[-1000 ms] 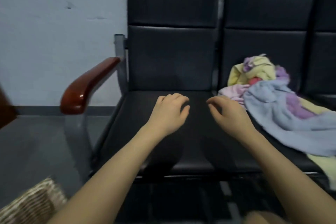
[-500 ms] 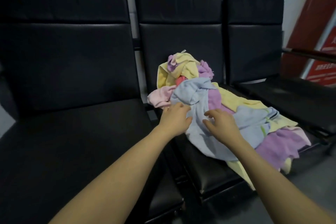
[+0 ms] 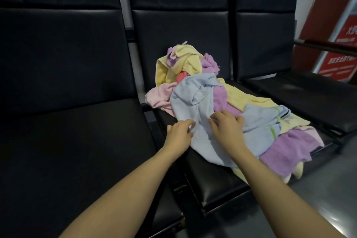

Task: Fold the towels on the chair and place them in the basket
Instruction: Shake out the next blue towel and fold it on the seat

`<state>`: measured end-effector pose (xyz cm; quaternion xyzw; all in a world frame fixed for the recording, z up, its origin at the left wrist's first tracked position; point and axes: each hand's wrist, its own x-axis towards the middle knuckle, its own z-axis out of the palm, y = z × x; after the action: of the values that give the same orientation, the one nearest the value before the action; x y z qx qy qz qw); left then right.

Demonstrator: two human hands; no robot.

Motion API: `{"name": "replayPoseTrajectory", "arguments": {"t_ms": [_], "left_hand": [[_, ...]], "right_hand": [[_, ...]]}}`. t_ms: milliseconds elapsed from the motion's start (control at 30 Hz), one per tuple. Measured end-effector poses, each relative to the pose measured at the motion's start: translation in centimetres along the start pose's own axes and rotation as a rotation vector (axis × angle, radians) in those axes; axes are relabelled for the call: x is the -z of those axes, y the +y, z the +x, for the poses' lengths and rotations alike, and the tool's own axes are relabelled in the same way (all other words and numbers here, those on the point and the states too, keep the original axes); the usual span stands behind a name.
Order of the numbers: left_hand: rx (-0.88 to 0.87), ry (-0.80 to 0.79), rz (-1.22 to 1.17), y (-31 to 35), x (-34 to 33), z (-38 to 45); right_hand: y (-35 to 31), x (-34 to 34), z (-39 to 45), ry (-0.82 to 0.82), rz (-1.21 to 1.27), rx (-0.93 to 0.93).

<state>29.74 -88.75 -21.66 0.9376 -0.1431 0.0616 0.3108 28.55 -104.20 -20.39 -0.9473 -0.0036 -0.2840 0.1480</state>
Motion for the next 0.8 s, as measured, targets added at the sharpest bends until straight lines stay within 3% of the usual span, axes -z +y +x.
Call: {"name": "replayPoseTrajectory", "arguments": {"t_ms": [167, 267, 367, 433, 500, 533, 700, 800], "left_hand": [[-0.019, 0.302, -0.268, 0.8, 2.9, -1.2], [-0.082, 0.397, -0.287, 1.3, 6.0, -2.2], [-0.101, 0.390, -0.250, 0.2, 7.9, -3.8], [-0.074, 0.318, -0.199, -1.2, 7.9, -5.1], [-0.014, 0.244, -0.160, -2.6, 7.2, -6.2], [0.012, 0.221, -0.151, -3.1, 6.7, -6.7], [0.069, 0.223, -0.154, -3.7, 5.0, -7.7], [0.090, 0.246, -0.146, -3.2, 5.0, -7.4]], "right_hand": [[-1.0, 1.8, -0.6, 0.299, 0.133, 0.160], [-2.7, 3.0, -0.5, 0.372, 0.173, 0.262], [-4.0, 3.3, -0.9, 0.290, 0.207, 0.371], [-4.6, 3.0, -2.0, 0.073, 0.203, 0.384], [-4.7, 2.2, -3.4, -0.147, 0.164, 0.331], [-4.7, 1.8, -4.1, -0.174, 0.157, 0.293], [-4.0, 0.2, -4.8, 0.100, 0.117, -0.012], [-4.2, 0.4, -4.7, -0.106, 0.080, -0.171]]}}
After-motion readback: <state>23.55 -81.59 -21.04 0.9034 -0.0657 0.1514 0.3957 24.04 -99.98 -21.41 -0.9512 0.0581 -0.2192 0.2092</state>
